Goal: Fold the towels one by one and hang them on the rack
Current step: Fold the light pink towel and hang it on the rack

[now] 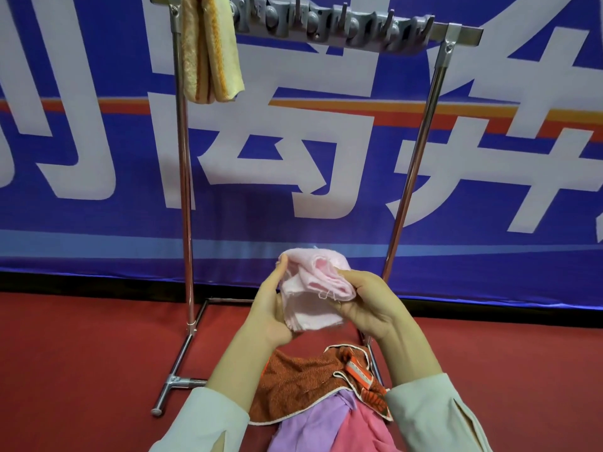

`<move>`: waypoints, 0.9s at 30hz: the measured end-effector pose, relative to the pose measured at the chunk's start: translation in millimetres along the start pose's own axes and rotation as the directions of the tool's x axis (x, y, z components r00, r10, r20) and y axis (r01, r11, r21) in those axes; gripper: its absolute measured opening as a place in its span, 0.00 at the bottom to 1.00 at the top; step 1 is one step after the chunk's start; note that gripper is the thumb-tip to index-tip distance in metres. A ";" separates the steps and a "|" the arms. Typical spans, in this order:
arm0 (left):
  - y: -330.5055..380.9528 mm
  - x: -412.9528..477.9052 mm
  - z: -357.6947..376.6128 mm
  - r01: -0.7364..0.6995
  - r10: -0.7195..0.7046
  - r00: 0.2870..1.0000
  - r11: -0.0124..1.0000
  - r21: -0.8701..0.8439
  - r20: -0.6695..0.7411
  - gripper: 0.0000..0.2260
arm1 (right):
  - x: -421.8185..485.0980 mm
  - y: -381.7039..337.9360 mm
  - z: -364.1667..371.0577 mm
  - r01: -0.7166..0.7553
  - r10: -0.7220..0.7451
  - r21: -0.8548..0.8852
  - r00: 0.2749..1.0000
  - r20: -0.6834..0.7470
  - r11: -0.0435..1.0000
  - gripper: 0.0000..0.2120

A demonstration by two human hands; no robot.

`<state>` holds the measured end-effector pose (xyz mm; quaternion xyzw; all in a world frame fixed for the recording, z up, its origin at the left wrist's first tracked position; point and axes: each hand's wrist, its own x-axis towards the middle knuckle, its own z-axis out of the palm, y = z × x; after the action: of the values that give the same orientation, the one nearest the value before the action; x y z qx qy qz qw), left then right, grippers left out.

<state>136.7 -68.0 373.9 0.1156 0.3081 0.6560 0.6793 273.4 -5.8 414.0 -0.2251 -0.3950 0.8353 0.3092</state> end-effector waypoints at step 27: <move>-4.6 13.2 -4.6 -0.033 0.062 0.986 0.983 0.181 -0.154 0.08 | -1.9 6.7 0.7 -0.010 -0.208 -0.855 0.968 -0.138 0.519 0.18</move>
<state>137.1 -56.9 364.2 0.1306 0.4157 0.6489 0.6237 272.0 -10.8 409.3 -0.4162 -0.7264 0.4867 0.2497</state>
